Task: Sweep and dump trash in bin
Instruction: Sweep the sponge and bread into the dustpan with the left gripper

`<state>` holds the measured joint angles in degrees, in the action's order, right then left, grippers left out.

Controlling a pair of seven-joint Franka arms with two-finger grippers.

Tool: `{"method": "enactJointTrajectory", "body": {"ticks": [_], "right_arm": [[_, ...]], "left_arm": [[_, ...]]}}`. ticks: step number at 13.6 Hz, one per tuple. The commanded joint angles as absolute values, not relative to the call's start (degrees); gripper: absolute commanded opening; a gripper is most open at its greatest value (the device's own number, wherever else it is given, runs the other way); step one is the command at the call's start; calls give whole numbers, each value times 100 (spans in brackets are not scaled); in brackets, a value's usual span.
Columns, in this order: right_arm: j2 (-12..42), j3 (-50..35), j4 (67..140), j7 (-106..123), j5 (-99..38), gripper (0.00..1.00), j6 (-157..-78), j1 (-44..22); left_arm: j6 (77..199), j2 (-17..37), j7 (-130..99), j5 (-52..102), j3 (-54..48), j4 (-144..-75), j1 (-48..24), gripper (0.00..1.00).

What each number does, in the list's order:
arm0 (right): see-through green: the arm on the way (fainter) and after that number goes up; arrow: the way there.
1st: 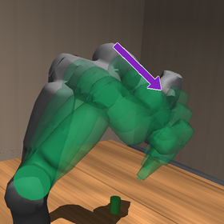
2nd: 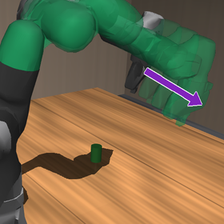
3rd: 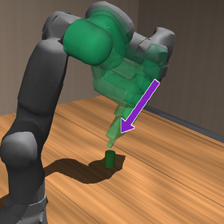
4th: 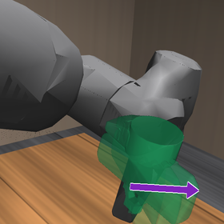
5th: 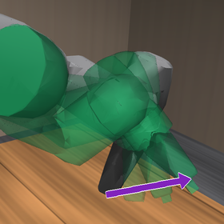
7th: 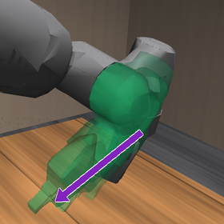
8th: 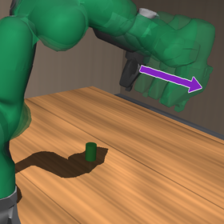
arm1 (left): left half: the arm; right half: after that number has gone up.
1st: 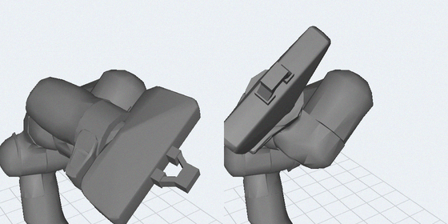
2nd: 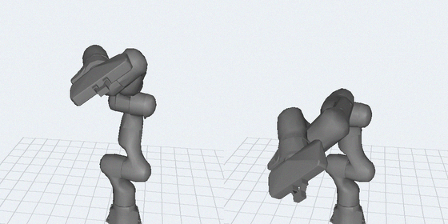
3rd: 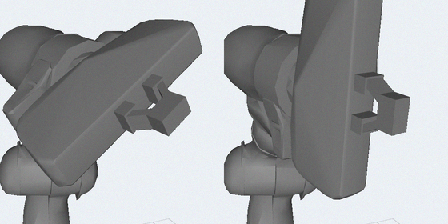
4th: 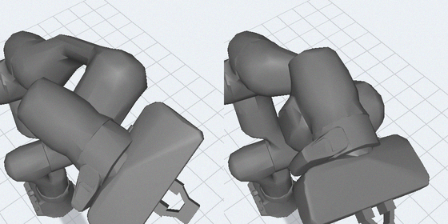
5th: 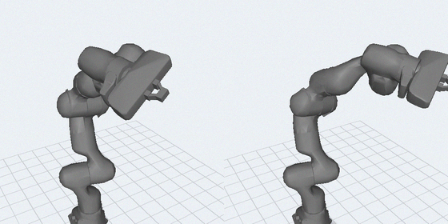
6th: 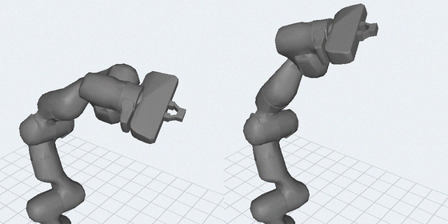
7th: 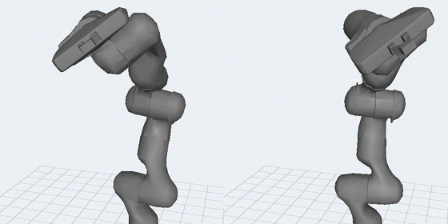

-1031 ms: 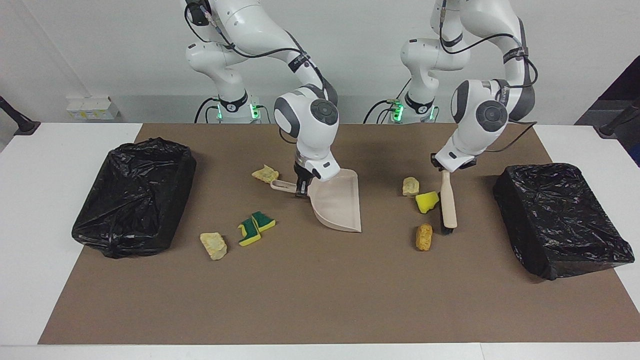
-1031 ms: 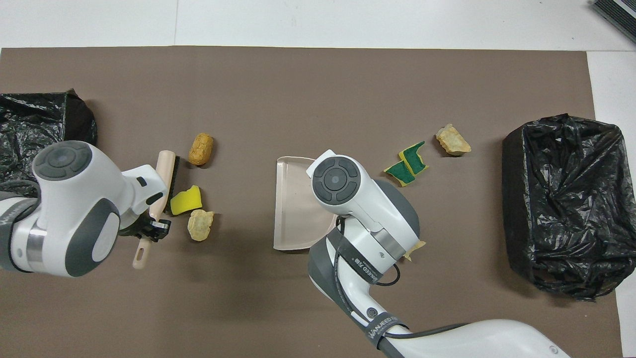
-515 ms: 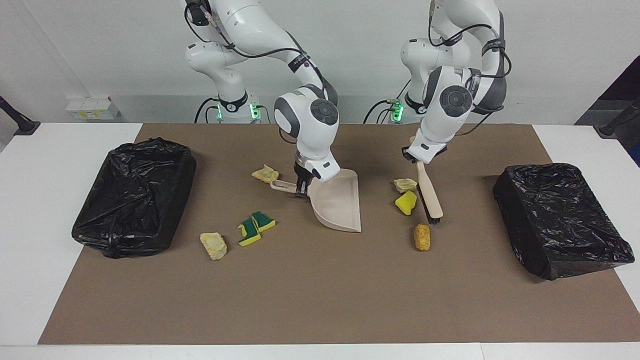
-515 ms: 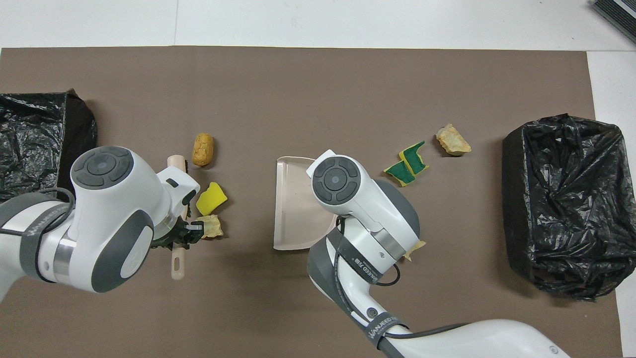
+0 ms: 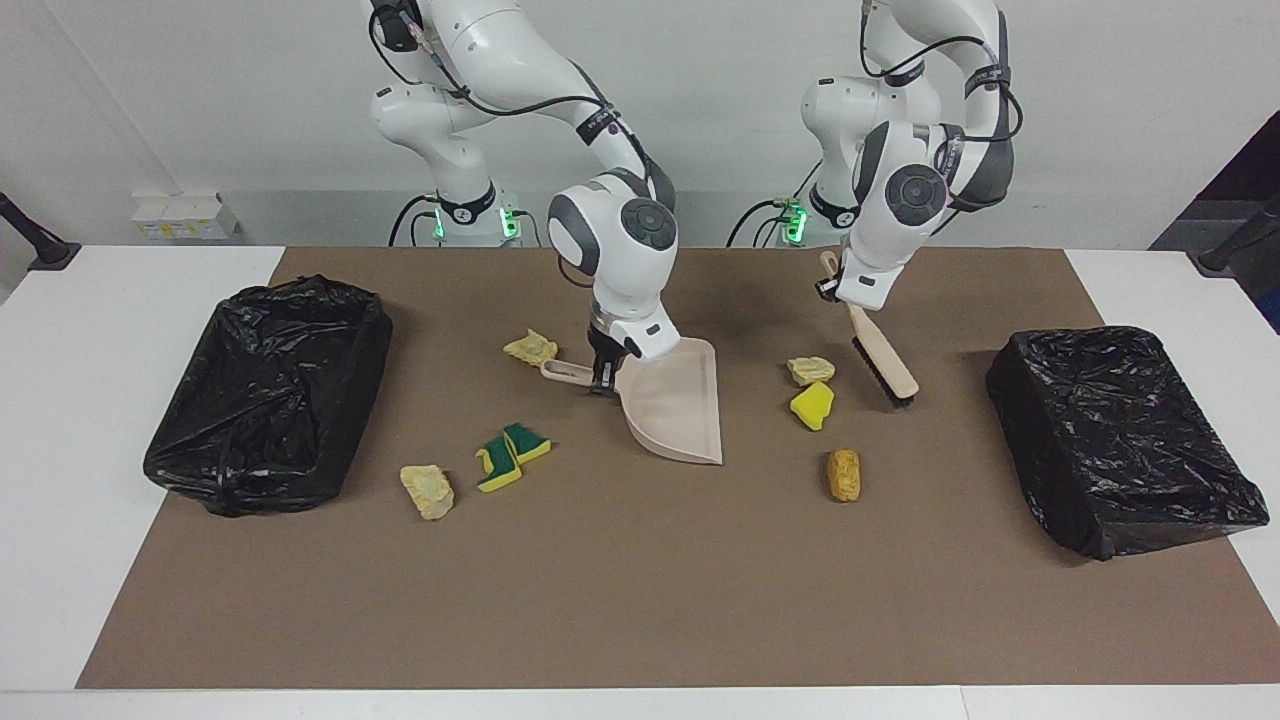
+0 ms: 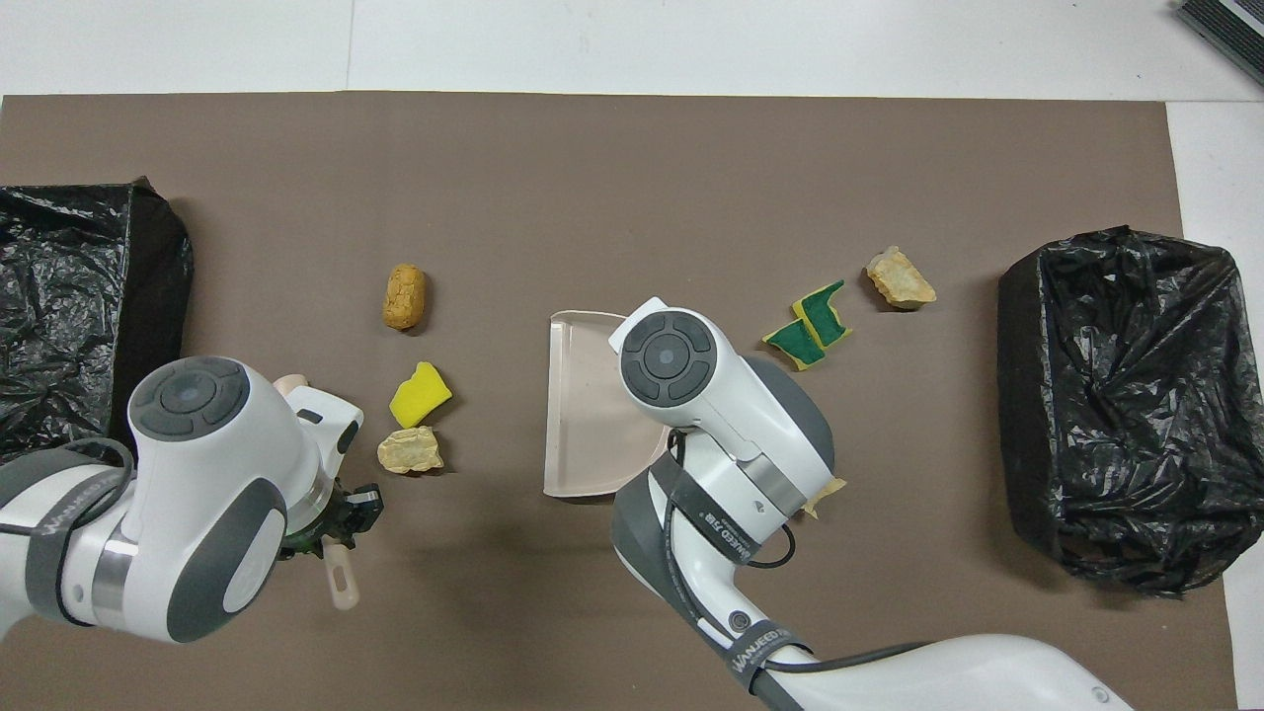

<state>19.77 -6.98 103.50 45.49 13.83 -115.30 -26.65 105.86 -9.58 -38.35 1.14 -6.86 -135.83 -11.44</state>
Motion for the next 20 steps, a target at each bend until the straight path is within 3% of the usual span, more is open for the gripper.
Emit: {"method": "enactJointTrajectory", "body": {"ticks": [1, 6, 10, 20], "right_arm": [[1925, -738, 10380, 4421, 1547, 0, -11426, -2619], [1934, -738, 10371, 4403, 1547, 0, -11452, -2619], [1934, -738, 10380, 4395, 1538, 0, -11470, -2619], [1934, -738, 10380, 4395, 1538, 0, -11452, -2610]], "left_arm": [[11248, -1073, -4104, 176, -747, -14001, -1169, 0], [12409, -247, -3982, 255, -1510, -13660, -1283, 0], [12463, 131, -4078, 464, -2011, -13009, -1274, 0], [12868, 343, -4131, 782, -3137, -12728, -1327, 0]]}}
